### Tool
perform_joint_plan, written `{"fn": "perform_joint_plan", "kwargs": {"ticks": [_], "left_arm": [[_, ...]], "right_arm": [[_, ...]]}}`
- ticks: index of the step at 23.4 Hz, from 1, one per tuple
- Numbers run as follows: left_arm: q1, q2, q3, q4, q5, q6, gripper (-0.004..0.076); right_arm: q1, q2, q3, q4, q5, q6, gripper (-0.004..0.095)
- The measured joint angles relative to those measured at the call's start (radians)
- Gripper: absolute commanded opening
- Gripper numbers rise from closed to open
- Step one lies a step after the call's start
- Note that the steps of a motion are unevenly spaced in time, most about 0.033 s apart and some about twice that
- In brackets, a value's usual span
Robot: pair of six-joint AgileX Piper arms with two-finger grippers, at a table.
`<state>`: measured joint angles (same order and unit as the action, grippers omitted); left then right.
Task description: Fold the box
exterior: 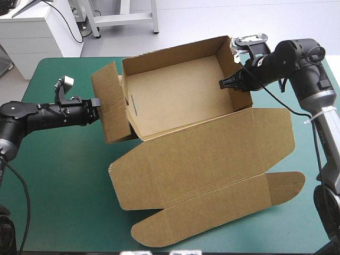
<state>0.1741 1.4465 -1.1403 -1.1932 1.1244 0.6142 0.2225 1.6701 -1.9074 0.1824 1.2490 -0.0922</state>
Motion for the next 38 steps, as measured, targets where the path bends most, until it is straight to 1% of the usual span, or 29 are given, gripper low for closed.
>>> {"fn": "perform_joint_plan", "kwargs": {"ticks": [6, 10, 15, 16, 19, 20, 21, 28, 32, 33, 38], "left_arm": [[-0.066, -0.014, 0.0, -0.041, 0.04, 0.0, -0.0008], [-0.076, -0.014, -0.002, -0.043, 0.073, 0.019, 0.0006], [-0.077, -0.014, -0.044, -0.042, 0.078, 0.053, 0.0207], [-0.077, -0.014, -0.052, -0.042, 0.078, 0.053, 0.0311], [-0.077, -0.014, -0.081, -0.054, 0.08, 0.054, 0.0446], [-0.077, -0.014, -0.084, -0.062, 0.08, 0.054, 0.0507], [-0.077, -0.014, -0.086, -0.084, 0.082, 0.053, 0.0522], [-0.077, -0.014, -0.088, -0.12, 0.083, 0.008, 0.0522], [-0.077, -0.014, -0.088, -0.133, 0.083, -0.009, 0.0456], [-0.077, -0.014, -0.088, -0.135, 0.079, -0.011, 0.0445], [-0.087, -0.014, -0.088, -0.099, 0.025, -0.034, 0.0446]], "right_arm": [[0.0, 0.002, 0.0, -0.003, 0.0, 0.0, -0.0015], [0.0, 0.002, 0.0, -0.007, 0.0, 0.0, -0.0015], [0.0, 0.012, 0.0, -0.008, 0.0, 0.012, -0.0015], [0.0, 0.014, 0.0, -0.008, 0.0, 0.015, -0.0015], [0.0, 0.022, 0.0, -0.01, 0.0, 0.023, -0.0015], [0.0, 0.022, 0.0, -0.011, 0.0, 0.024, -0.0015], [0.0, 0.022, 0.0, -0.015, 0.0, 0.025, -0.0015], [0.0, 0.022, 0.0, -0.057, 0.0, 0.026, -0.0015], [0.01, 0.022, 0.0, -0.066, -0.011, 0.035, -0.0015], [0.019, 0.021, 0.0, -0.083, -0.02, 0.044, -0.0014], [0.111, 0.014, 0.0, -0.211, -0.06, 0.119, -0.0015]]}}
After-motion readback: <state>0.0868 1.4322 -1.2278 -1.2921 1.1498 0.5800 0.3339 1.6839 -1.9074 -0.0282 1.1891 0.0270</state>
